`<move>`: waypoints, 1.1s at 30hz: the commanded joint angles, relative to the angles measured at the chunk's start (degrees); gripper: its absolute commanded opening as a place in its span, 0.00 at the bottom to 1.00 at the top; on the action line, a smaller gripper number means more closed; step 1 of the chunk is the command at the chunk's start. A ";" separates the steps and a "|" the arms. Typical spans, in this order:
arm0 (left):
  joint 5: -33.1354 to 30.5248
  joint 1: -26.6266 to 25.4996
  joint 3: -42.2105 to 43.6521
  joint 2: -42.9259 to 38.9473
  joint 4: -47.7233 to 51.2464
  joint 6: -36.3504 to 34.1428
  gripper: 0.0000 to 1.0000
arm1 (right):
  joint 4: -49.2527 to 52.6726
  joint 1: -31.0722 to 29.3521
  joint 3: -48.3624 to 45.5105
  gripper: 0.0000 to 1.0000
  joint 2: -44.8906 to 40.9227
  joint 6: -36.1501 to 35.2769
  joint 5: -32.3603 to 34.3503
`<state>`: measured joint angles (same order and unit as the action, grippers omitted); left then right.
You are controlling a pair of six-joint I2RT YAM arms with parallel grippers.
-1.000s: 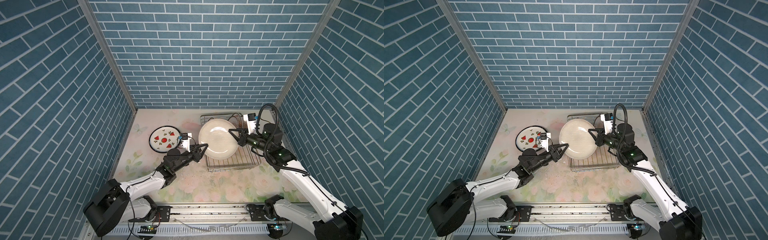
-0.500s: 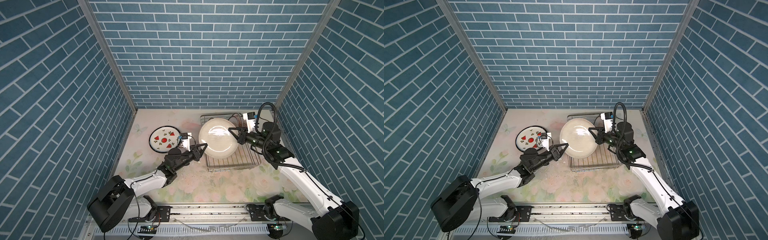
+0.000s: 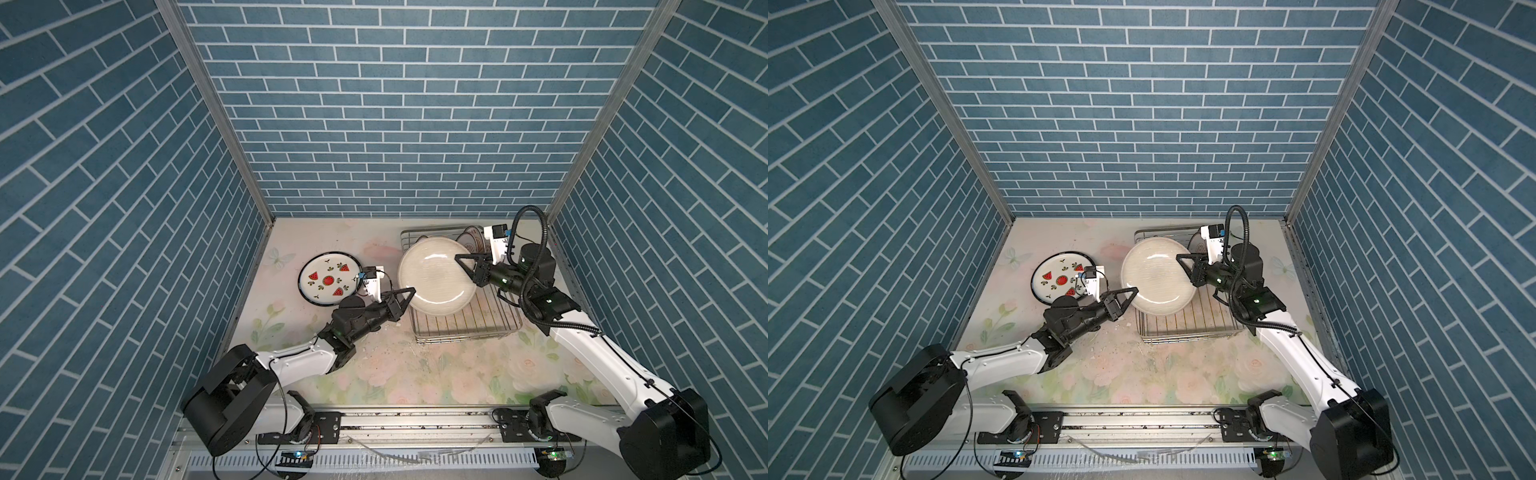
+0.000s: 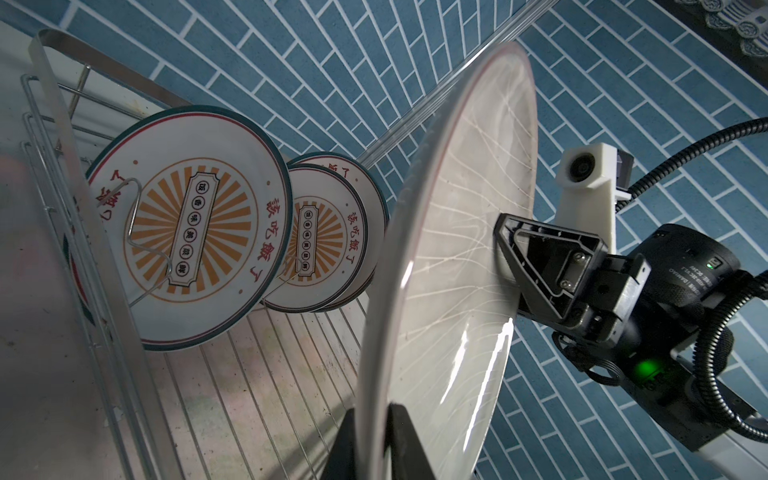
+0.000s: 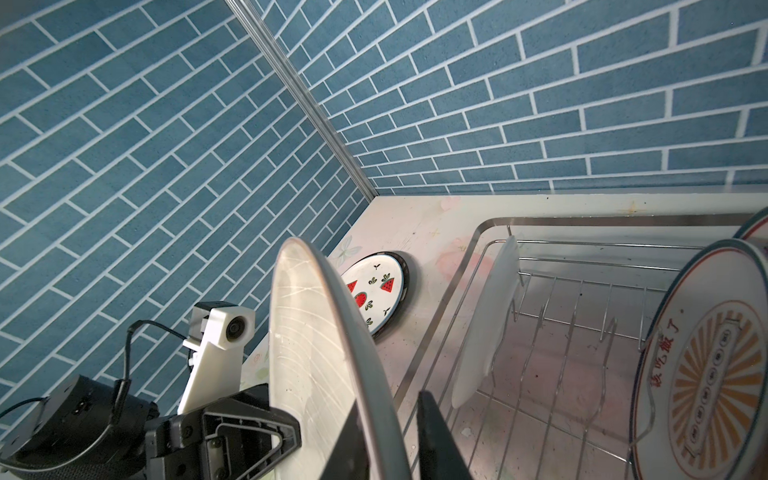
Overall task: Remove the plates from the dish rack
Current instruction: 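Hold the white plate up with the right gripper while the left gripper grasps its rim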
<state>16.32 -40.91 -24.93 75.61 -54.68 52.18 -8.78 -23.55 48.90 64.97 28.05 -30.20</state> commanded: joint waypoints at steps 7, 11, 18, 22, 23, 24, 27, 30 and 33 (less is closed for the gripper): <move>0.69 -0.85 0.19 2.75 -7.46 3.72 0.00 | -3.51 -1.29 0.13 0.44 1.74 2.87 -4.42; 1.64 -0.93 0.74 4.01 -10.27 5.89 0.00 | -3.52 -1.32 0.14 0.55 2.00 3.05 -4.35; 0.64 -0.85 1.72 4.00 -11.86 6.78 0.00 | -0.03 -1.30 1.77 0.99 3.29 4.81 -2.77; 1.02 -0.91 1.81 3.58 -11.98 7.27 0.00 | 0.93 -1.37 2.06 0.99 3.20 4.48 -2.76; 0.90 -0.78 1.81 3.24 -11.52 7.16 0.00 | 1.07 -1.34 1.98 0.99 2.98 4.35 -2.57; 0.77 -0.85 1.69 2.94 -10.89 7.01 0.00 | 1.21 -1.37 1.84 0.99 2.68 4.09 -2.00; 0.57 -0.78 1.80 2.01 -10.03 6.75 0.00 | 1.49 -1.36 1.01 0.99 1.05 3.10 1.60; -0.05 -0.61 1.99 1.19 -9.08 6.83 0.00 | 1.77 -1.33 0.14 0.99 -0.86 1.91 3.46; 0.07 -0.66 1.46 0.17 -7.07 6.63 0.00 | 4.06 -1.31 0.96 0.99 -1.49 1.39 4.14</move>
<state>16.56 -41.54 -22.00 79.09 -55.53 58.94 -6.39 -24.64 48.90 65.21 31.03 -28.51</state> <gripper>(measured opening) 0.123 0.989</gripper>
